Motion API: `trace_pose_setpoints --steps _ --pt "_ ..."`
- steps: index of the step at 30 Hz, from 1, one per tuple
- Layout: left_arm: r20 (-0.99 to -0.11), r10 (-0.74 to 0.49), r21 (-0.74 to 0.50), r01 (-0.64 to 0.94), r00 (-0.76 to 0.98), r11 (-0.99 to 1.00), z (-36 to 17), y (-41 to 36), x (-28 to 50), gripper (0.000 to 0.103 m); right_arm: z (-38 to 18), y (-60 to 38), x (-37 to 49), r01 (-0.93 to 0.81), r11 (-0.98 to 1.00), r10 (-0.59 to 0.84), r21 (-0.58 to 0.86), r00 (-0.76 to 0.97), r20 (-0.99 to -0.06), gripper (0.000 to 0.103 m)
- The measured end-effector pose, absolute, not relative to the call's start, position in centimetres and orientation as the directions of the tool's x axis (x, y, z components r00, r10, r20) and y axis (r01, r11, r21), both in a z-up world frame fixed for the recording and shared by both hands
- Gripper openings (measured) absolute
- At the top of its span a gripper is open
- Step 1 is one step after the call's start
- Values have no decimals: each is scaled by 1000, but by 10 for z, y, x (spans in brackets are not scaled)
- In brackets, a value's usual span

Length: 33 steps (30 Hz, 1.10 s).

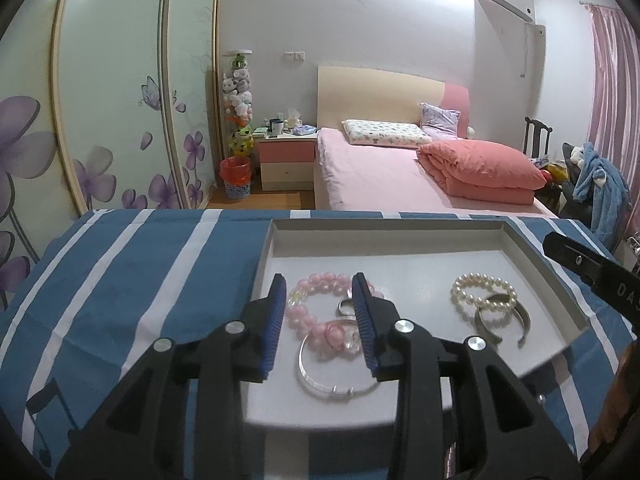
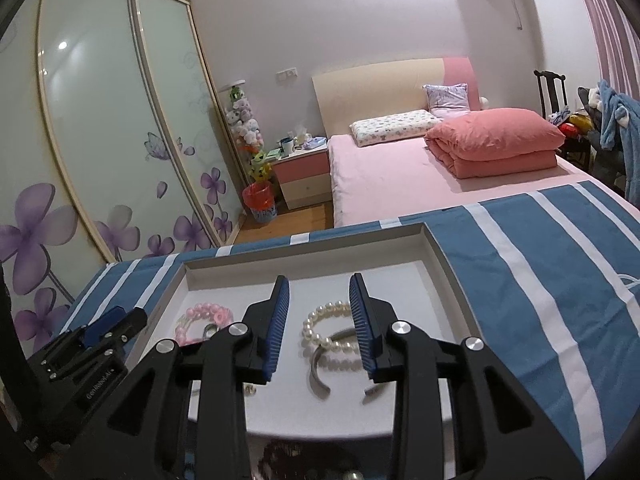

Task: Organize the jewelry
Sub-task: 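Move the left tool to the black beaded bracelet while the right tool grasps the pearl drop earring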

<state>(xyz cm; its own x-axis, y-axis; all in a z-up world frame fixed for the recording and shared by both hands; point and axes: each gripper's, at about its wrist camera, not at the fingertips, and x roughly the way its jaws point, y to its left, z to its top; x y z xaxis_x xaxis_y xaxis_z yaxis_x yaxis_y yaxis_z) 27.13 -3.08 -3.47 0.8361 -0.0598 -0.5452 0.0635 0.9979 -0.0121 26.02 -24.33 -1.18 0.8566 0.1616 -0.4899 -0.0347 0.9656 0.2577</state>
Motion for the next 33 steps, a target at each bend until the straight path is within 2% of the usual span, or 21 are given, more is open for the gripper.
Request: trace_pose_setpoints --steps 7,13,21,30,33 --pt "-572 -75 -2 90 817 996 -36 -21 231 45 -21 -251 235 -41 971 167 234 819 -549 33" --pt "-605 -103 9 136 789 991 -44 -14 193 55 -46 -250 216 -74 983 169 168 724 -669 33" --pt "-676 -149 -11 193 721 981 -58 -25 170 57 -72 -243 205 -101 986 168 134 631 -757 33" --pt "-713 -155 -5 216 684 976 -73 -34 163 57 -81 -236 211 -97 991 133 93 623 -771 32" --pt "-717 -157 -4 221 679 975 -75 -36 162 57 -81 -234 213 -98 994 102 51 631 -769 19"
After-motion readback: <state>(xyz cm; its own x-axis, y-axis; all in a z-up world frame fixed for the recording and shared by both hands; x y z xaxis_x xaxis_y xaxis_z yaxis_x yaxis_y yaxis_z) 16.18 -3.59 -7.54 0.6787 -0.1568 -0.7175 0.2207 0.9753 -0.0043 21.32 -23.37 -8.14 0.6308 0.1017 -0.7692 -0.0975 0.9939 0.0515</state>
